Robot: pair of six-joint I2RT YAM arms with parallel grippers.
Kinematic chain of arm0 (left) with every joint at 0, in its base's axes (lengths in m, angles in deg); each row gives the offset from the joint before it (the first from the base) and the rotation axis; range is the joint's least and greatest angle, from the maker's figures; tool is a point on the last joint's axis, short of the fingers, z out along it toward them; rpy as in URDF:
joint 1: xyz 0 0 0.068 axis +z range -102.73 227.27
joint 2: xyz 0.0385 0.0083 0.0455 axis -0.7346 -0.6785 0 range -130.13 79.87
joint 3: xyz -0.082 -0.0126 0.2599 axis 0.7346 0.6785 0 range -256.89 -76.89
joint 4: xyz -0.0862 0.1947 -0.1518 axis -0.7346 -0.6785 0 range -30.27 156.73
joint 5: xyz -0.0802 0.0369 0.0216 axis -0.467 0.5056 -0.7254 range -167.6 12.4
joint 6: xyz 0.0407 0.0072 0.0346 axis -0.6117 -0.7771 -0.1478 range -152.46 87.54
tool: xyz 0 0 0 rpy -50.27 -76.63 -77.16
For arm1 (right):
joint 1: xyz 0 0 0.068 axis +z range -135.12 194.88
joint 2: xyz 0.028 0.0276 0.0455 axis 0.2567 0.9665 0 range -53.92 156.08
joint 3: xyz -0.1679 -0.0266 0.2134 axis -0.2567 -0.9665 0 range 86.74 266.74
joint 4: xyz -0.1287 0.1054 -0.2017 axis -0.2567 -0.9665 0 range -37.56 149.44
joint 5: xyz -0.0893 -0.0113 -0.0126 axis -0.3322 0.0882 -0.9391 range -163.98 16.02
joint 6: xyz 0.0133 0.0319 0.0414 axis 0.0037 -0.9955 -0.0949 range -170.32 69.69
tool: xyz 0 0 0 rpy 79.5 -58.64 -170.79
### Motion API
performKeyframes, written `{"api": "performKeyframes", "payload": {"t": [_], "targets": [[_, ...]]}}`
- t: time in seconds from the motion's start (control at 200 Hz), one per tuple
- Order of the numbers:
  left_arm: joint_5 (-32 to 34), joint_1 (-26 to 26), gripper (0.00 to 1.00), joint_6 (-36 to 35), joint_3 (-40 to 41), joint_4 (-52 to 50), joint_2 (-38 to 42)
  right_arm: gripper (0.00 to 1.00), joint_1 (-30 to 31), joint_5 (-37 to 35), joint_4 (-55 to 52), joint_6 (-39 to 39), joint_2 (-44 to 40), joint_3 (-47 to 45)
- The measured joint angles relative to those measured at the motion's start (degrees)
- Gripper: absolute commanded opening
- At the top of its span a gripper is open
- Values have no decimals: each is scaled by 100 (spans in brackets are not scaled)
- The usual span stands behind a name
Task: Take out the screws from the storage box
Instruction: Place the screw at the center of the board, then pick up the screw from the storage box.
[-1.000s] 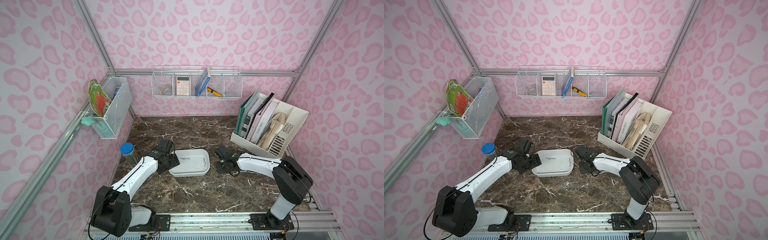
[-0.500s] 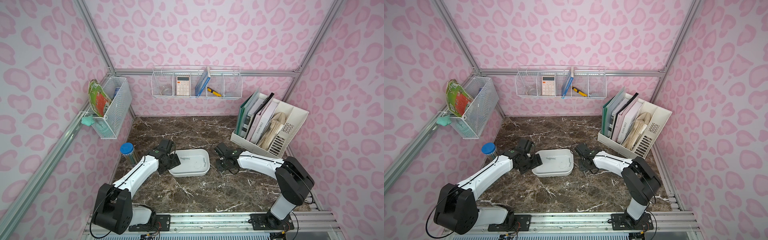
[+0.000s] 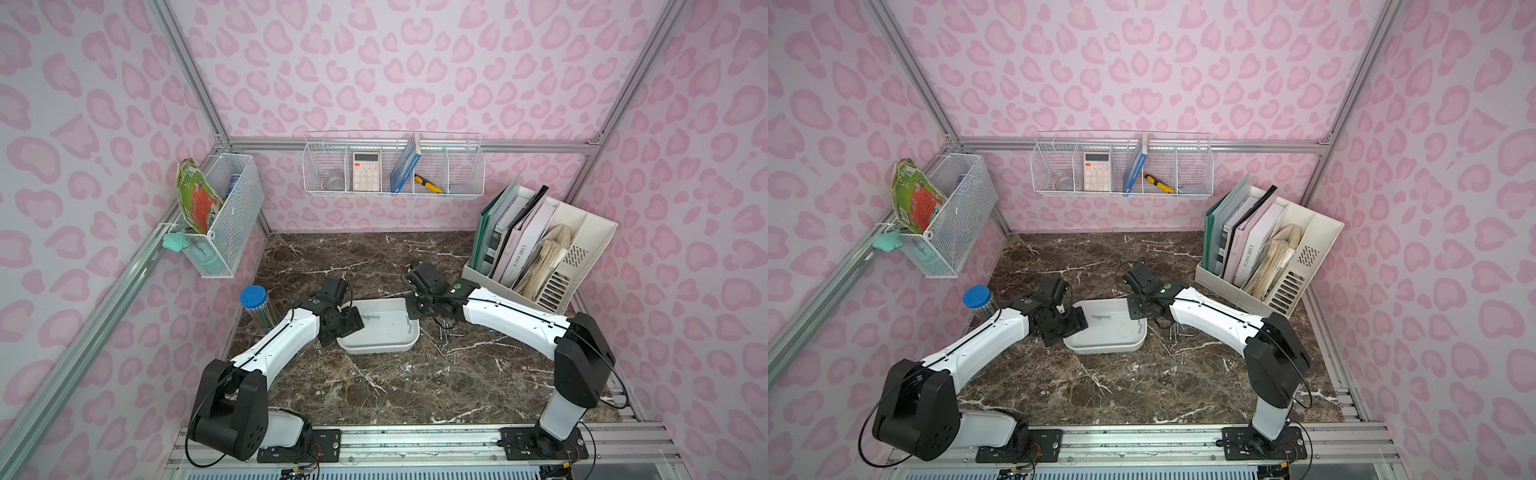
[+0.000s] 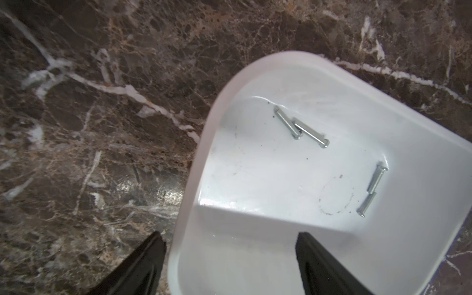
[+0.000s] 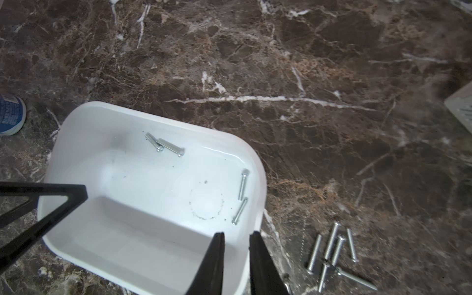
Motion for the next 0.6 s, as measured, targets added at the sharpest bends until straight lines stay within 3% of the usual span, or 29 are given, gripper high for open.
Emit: {"api": "performKeyframes", "payload": {"t": [0.225,0.6], "targets": [[-214,-15,85,-13,127,133,2,22,258,-50,-317,42,761,564],[-546,-140,85,221,490,162,487,22,330,-212,-654,-37,1292,638]]}}
